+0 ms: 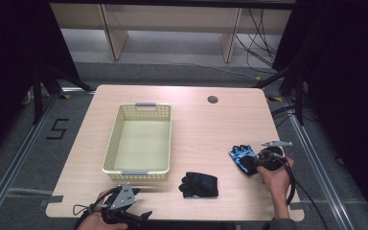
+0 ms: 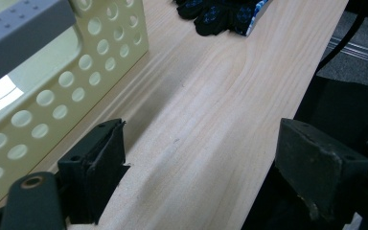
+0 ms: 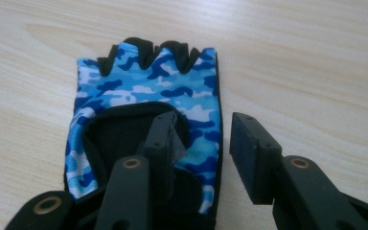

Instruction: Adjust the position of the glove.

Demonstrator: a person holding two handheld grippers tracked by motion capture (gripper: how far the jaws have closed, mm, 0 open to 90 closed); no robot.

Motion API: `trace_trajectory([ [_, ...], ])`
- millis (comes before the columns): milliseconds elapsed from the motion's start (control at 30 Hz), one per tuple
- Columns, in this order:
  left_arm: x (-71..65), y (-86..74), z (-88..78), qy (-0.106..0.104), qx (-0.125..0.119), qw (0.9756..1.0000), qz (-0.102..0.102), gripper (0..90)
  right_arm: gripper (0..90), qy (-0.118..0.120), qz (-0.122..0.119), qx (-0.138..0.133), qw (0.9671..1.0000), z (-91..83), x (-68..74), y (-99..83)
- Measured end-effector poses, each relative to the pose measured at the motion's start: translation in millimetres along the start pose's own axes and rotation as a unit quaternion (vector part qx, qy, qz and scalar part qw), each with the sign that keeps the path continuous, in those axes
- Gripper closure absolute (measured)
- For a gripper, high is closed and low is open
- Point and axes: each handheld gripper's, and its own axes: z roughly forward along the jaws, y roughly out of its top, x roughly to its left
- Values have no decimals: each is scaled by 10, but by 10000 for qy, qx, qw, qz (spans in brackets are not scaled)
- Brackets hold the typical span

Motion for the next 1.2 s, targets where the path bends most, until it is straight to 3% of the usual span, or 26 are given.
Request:
trace_trajectory([
  [33, 18, 5, -9, -11, 60, 9999, 126, 174, 617, -47, 108, -1, 9999, 25, 7, 2],
  [133, 18, 5, -8, 13, 50, 9999, 134, 174, 633, 15, 242, 41, 9997, 77, 8, -6],
  [233, -6, 2, -1, 3, -16, 10000, -14, 173, 660, 138, 214, 116, 9996, 61, 3, -4],
  [300, -8, 1, 0, 11, -14, 10000, -8, 173, 721, 210, 194, 104, 9995, 69, -10, -7],
  [400, -11, 0, 2, 15, 5, 10000, -1, 174, 841, 110, 166, 30, 9998, 72, -6, -5],
  [533, -10, 3, 0, -3, -5, 10000, -2, 174, 888, 10, -348, 1, 9994, 75, -34, 0],
  [600, -10, 4, -3, 6, -24, 10000, -9, 173, 890, 3, -367, 14, 9993, 49, -9, 19],
  [667, -21, 2, 6, -76, -85, 9999, -105, 174, 891, 97, -573, -148, 9982, 7, -19, 44],
  [700, -13, 2, 1, -76, -46, 9999, -61, 174, 891, 153, -511, -163, 9984, -35, -2, 58],
  [833, -12, 1, 4, 0, 9, 10000, -24, 175, 892, 384, -850, -536, 9942, -260, 90, 154],
  [900, -12, 2, 7, -20, 24, 10000, 1, 175, 893, 458, -1336, -789, 9868, -370, 130, 208],
  [1000, -8, 5, 8, -26, 29, 10000, 59, 175, 893, 505, -1601, -786, 9827, -518, 230, 256],
  [1033, -4, 3, 12, -48, 28, 10000, 60, 175, 893, 600, -1726, -927, 9788, -551, 260, 277],
  [1100, -4, 1, 16, 6, 92, 10000, 13, 175, 893, 787, -1862, -948, 9748, -619, 341, 305],
  [1200, -6, 1, 21, -39, 91, 10000, -15, 175, 892, 1193, -2122, -1055, 9642, -674, 473, 344],
])
